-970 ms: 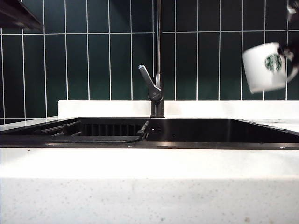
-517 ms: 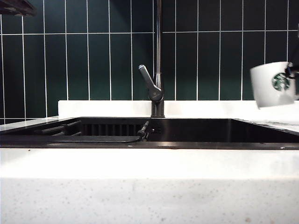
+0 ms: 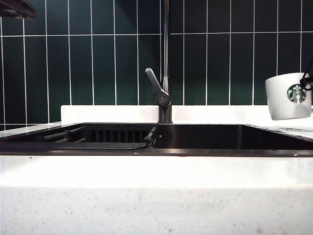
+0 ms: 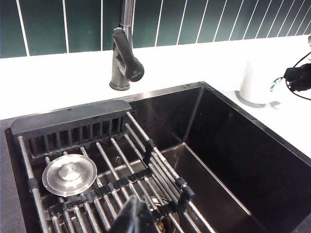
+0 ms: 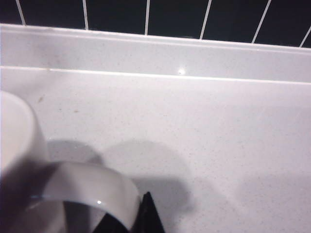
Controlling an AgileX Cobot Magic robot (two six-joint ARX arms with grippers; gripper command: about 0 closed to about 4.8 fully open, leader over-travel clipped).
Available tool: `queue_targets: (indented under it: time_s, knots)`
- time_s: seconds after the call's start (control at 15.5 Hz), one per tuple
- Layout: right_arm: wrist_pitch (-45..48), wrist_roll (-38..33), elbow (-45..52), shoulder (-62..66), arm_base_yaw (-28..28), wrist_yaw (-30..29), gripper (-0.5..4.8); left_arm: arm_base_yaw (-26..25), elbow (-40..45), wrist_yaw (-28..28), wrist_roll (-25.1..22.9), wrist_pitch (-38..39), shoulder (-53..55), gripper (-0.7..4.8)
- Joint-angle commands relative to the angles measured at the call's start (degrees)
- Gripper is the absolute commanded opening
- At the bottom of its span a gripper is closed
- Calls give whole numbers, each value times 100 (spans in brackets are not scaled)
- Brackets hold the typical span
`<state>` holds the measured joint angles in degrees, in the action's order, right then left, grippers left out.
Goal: Pick up the mug next to the sink, go to the faucet to get some water, pour the water into the sink, and finally put the mug back to its place.
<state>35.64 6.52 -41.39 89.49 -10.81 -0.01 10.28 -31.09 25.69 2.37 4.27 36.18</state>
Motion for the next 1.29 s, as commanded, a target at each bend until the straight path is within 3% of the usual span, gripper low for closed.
queue_targets:
  time_s: [0.06,0.26,0.39,0.65,0.78,1.03,1.29]
  knots:
    - [396,-111,-46,68,-4,-11,-1,-7,4,2,-24,-4,-11,-6]
    - [358,-111,-46,87,-4,-13,3,-7,4,2,-24,0,-11,-6]
    - [251,-111,-46,87,-2,-13,53,-7,4,2,-24,0,-11,-6]
    - [-46,-111,-46,76,2,-13,55,-7,4,2,-24,127,-13,-6]
    - [-387,-111,-46,61,2,-13,61,-7,4,4,-24,168,-13,-6]
    - [-1257,-114,-46,-267,9,-11,119,-7,4,4,-24,173,-17,-6]
    - [-2068,-114,-42,-817,9,-11,117,-7,4,7,2,214,-22,-6]
